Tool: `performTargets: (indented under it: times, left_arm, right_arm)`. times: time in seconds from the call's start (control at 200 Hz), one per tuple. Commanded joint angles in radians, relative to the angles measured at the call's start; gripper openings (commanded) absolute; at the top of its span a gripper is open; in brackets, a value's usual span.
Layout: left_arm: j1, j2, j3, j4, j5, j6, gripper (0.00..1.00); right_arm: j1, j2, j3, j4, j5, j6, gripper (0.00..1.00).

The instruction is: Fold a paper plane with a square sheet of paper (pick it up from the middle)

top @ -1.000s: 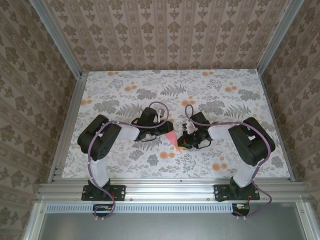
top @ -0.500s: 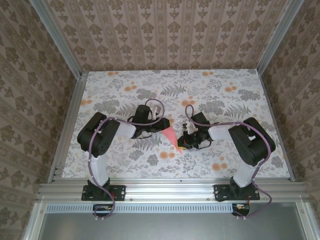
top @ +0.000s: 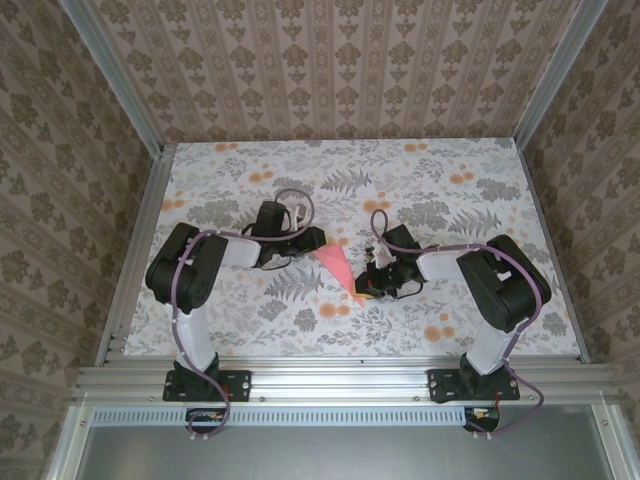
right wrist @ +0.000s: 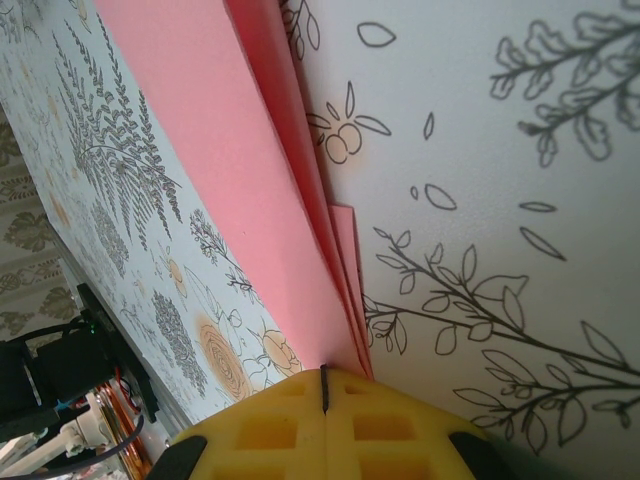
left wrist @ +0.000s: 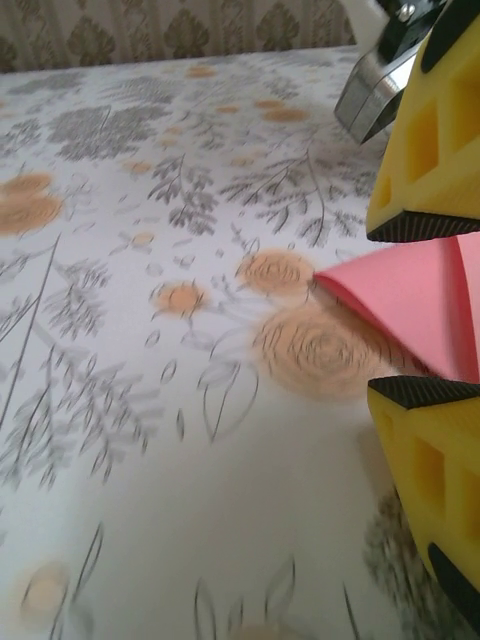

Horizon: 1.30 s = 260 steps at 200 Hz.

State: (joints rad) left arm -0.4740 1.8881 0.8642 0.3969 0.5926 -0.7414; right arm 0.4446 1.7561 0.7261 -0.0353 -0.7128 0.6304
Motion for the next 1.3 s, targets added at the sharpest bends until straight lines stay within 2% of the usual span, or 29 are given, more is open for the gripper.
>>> performTargets:
  times: [0.0, 0.155, 0.33, 0.46, 0.635, 0.835, 0.95, 1.295]
  left_arm:
    - [0.012, -0.084, 0.011, -0.103, -0.059, 0.032, 0.44]
    - [-0.029, -0.207, -0.064, -0.105, -0.163, -0.073, 0.47]
    - [-0.186, -0.381, -0.076, -0.287, -0.370, -0.104, 0.55]
    - [-0.288, -0.410, -0.076, -0.331, -0.434, -0.167, 0.57]
    - [-0.358, -0.363, -0.070, -0.326, -0.473, -0.220, 0.58]
    - [-0.395, -0.303, -0.004, -0.383, -0.486, -0.227, 0.60]
    - [-0.400, -0.284, 0.006, -0.394, -0.498, -0.256, 0.62]
    - [-0.402, -0.268, -0.009, -0.409, -0.507, -0.300, 0.59]
  right_arm:
    - [0.008, 0.080, -0.051, -0.128, 0.153, 0.008, 0.00]
    - [0.008, 0.072, -0.032, -0.129, 0.140, 0.012, 0.00]
    - [0.009, 0.015, -0.008, -0.161, 0.142, 0.016, 0.01]
    - [0.008, -0.049, 0.011, -0.187, 0.135, 0.011, 0.05]
    - [0.009, -0.195, 0.042, -0.216, 0.120, 0.016, 0.15]
    - [-0.011, -0.326, 0.084, -0.298, 0.216, -0.023, 0.24]
    - [-0.038, -0.320, 0.085, -0.321, 0.262, -0.043, 0.25]
    - [-0.041, -0.216, 0.078, -0.241, 0.148, -0.053, 0.30]
